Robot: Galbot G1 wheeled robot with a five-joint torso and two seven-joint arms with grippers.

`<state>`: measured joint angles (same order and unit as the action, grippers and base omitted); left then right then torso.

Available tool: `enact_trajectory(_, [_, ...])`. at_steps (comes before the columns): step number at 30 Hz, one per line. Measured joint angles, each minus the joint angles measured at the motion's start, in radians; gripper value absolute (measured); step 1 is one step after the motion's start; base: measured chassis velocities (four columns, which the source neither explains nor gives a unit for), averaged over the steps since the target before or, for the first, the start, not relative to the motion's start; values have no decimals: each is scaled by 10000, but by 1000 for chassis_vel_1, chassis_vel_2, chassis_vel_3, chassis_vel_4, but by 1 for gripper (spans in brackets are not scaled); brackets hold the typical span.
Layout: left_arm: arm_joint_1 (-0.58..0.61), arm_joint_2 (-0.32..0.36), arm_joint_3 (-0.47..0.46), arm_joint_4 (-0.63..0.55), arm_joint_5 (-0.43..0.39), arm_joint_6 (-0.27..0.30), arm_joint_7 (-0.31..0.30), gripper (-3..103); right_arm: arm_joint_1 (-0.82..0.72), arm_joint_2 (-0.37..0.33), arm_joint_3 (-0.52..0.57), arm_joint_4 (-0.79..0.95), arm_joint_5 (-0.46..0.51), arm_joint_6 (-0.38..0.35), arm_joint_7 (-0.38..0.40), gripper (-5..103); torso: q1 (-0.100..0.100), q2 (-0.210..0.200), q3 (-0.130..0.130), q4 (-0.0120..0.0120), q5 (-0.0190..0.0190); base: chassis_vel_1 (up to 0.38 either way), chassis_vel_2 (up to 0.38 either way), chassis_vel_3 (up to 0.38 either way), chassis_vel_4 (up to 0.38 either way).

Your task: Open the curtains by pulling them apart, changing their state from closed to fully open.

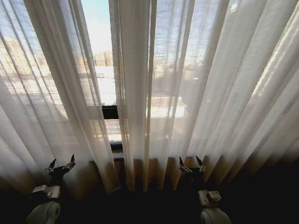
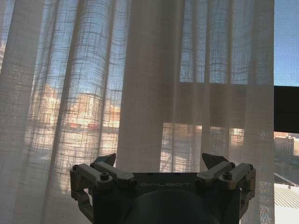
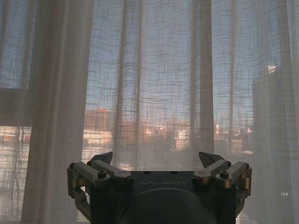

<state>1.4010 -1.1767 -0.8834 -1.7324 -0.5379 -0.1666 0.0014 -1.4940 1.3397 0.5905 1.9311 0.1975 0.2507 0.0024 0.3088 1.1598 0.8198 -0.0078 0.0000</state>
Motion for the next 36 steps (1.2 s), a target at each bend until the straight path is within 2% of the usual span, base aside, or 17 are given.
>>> enact_trajectory(5, [2,0,2,0,0,0,2,100,112,-69,-19,-115,35,24,-27,100,-13,2,-4,1,3,-88,16,51,-16])
enact_trajectory(10, [9,0,-1,0,0,0,0,100,298,-95,-89,-399,74,93,-652,100,-35,17,-14,6,-1,50,-34,-40,57])
enact_trajectory(15, [8,0,0,0,0,0,0,100,528,-81,-266,-676,73,100,-693,100,-23,10,-8,3,-1,3,4,-13,10])
enact_trajectory(22, [4,0,0,0,0,0,0,100,783,59,-566,-1011,71,141,-549,100,-15,7,-6,1,-1,-95,108,116,-107])
enact_trajectory(28, [3,0,0,0,0,0,0,100,1206,128,-763,-1592,-126,451,-470,100,-9,3,-3,2,0,-78,109,81,-101])
enact_trajectory(36, [6,0,0,0,0,0,1,100,2472,286,-1433,-2341,-603,-117,173,100,-24,9,-9,5,-1,-17,6,8,-10])
